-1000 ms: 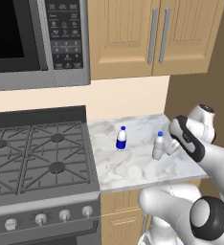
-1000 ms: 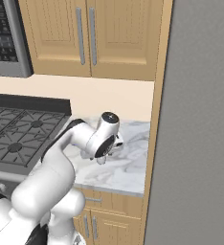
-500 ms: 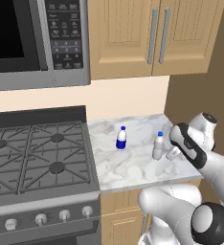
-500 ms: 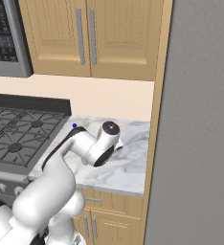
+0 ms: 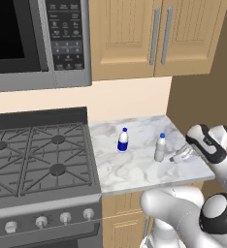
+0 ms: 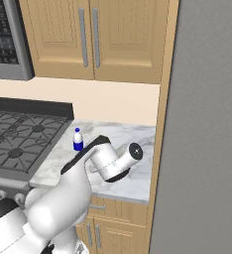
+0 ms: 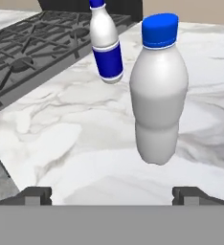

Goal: Take the bottled waters from the counter and place them in the freezer to freeze. Close the freezer door after placing the bottles.

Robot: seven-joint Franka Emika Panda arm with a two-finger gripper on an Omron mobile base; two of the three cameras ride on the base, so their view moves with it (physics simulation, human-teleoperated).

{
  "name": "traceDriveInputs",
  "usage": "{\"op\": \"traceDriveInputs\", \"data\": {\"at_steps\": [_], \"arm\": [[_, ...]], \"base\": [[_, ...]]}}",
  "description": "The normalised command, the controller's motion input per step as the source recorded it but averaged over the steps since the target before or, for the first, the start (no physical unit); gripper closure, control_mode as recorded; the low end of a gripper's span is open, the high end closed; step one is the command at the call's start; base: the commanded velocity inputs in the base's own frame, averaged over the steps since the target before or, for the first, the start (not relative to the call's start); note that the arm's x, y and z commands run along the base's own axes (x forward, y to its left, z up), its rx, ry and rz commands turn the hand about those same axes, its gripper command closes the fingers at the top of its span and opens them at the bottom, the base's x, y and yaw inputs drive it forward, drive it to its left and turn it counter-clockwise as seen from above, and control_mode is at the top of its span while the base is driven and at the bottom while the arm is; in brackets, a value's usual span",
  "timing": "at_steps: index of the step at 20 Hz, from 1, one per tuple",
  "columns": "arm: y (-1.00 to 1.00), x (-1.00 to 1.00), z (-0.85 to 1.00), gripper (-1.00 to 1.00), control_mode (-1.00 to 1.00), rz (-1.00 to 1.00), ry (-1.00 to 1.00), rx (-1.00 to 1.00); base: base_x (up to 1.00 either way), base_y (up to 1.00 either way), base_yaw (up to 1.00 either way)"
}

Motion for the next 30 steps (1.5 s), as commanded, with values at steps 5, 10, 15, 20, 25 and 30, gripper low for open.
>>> {"op": "traceDriveInputs", "data": {"at_steps": [5,10,15,20,25,30], "arm": [[-0.10,0.00,0.00,-1.00,-1.00,0.00,-0.04,0.05],[0.01,0.05,0.00,-1.00,-1.00,0.00,-0.12,0.00],[0.01,0.07,-0.10,-1.00,-1.00,0.05,-0.13,0.02],[0.01,0.01,-0.05,-1.00,-1.00,0.10,-0.10,0.15],[0.08,0.16,0.00,-1.00,-1.00,0.12,-0.02,0.03],[0.00,0.16,0.00,-1.00,-1.00,0.05,0.00,0.00]], "base": [[0.00,0.00,0.00],[0.00,0.00,0.00],[0.00,0.00,0.00],[0.00,0.00,0.00],[0.00,0.00,0.00],[0.00,0.00,0.00]]}}
